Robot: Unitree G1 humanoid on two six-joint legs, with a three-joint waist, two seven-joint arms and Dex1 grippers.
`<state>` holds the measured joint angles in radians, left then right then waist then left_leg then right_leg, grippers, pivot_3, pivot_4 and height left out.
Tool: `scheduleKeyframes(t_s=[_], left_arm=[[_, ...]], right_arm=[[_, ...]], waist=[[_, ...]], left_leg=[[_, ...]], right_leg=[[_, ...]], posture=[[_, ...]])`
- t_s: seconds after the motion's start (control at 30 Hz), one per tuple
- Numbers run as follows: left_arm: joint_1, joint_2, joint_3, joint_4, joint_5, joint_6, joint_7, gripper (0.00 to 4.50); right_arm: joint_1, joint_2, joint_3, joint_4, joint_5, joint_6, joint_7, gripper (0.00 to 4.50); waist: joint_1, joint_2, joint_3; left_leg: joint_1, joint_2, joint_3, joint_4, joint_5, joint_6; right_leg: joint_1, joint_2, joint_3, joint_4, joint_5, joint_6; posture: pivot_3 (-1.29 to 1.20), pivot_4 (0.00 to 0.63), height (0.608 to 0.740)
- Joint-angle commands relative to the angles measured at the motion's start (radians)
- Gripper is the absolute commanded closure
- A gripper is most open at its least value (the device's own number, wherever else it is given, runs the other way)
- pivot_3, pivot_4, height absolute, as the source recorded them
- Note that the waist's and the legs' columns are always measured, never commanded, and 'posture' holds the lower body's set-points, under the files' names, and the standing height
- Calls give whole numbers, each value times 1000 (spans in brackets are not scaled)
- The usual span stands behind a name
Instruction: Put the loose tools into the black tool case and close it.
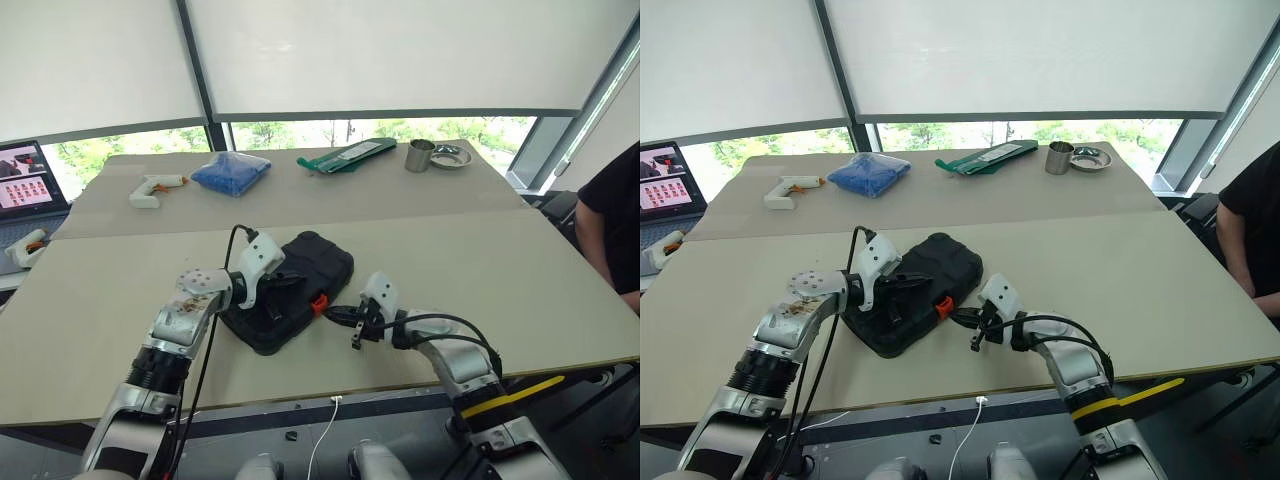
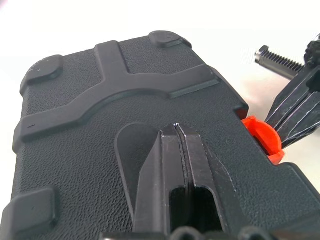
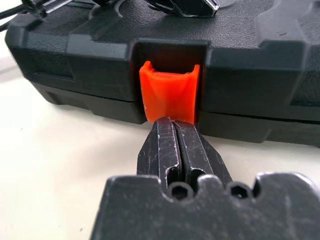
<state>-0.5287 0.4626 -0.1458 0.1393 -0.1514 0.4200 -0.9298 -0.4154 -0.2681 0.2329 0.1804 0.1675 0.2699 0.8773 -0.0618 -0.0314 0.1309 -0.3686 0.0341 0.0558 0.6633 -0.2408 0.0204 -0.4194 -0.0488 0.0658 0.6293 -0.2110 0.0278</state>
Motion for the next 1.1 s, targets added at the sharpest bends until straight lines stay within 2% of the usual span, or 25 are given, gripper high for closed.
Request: scheduleKeyframes(t_s=[0.03,0.17,0.3,0.33,0.37,0.43,0.47,0.5,0.53,0.57,0.73,0.77,0.87,0.97,1.1], left_arm=[[73,-13,-72,72,25,64,-3,4500],[76,-16,-66,70,27,52,4,4500],[89,-31,23,38,-37,-32,5,4500],[95,-32,46,22,-57,-51,-4,4089],[105,-25,71,-1,-84,-68,-23,3971],[127,-7,118,-44,-129,-122,-61,3404],[137,5,146,-65,-150,-149,-74,3009],[150,20,182,-83,-174,-169,-84,2611],[161,33,214,-98,-188,-193,-82,2156],[173,57,248,-115,-211,-186,-83,1902],[290,216,361,-153,-201,-192,-80,141],[323,249,378,-146,-167,-212,-62,0],[440,337,431,-101,-85,-323,-36,0],[529,368,490,-63,-108,-375,-52,0],[608,345,533,-27,-116,-424,-22,0]], right_arm=[[-58,45,16,-22,7,1,-12,4452],[-73,57,9,-23,12,-1,-14,4452],[-25,-27,2,-114,23,6,43,4452],[-9,-51,-5,-140,32,10,58,4500],[11,-83,-14,-171,44,18,78,4500],[49,-142,-39,-230,65,32,101,4500],[68,-169,-54,-262,79,41,110,3902],[90,-202,-70,-294,91,45,122,3680],[110,-232,-84,-322,103,49,134,3229],[130,-260,-101,-344,107,36,142,3010],[214,-362,-201,-328,95,-148,171,1279],[226,-378,-217,-302,92,-205,188,922],[248,-401,-275,-208,135,-346,263,35],[238,-412,-306,-137,138,-407,278,35],[221,-395,-314,-71,140,-466,279,35]], waist=[[-1,0,0],[0,0,0],[3,1,1],[4,1,1],[3,1,1],[4,1,1],[5,1,2],[6,0,3],[7,0,4],[7,-1,5],[11,-5,11],[14,-6,12],[20,-8,14],[19,-6,17],[24,-14,22]], left_leg=[[0,0,0,0,0,0],[0,0,0,-1,0,0],[-1,0,0,-2,0,0],[-2,0,0,-2,0,0],[-3,0,0,-3,0,0],[-5,0,0,-3,-1,-1],[-5,0,0,-4,-2,-2],[-6,1,0,-4,-4,-2],[-7,1,0,-4,-4,-2],[-10,1,0,-4,-5,-3],[-22,1,1,-4,-5,-3],[-22,1,2,-4,-5,-3],[-21,1,3,-4,-6,-2],[-19,1,6,-4,-6,-2],[-21,0,8,-4,-6,-2]], right_leg=[[0,0,0,0,0,0],[-1,1,1,0,0,0],[-2,1,2,-1,1,1],[-2,0,2,-2,1,1],[-3,0,2,-3,1,1],[-4,1,2,-4,1,1],[-4,1,2,-5,0,1],[-5,1,2,-6,-1,2],[-6,1,2,-6,-2,2],[-7,1,2,-7,-2,2],[-20,1,3,-7,-1,1],[-20,1,3,-8,-1,1],[-18,-1,2,-10,-1,2],[-18,-5,2,-10,-1,2],[-19,-9,1,-10,-1,2]], posture=[[0,150,740],[0,150,740],[0,150,740],[0,150,740],[0,150,740],[0,150,740],[0,150,740],[0,150,740],[0,150,740],[0,150,740],[0,150,740],[0,150,740],[0,150,740],[0,150,740],[0,150,740]])
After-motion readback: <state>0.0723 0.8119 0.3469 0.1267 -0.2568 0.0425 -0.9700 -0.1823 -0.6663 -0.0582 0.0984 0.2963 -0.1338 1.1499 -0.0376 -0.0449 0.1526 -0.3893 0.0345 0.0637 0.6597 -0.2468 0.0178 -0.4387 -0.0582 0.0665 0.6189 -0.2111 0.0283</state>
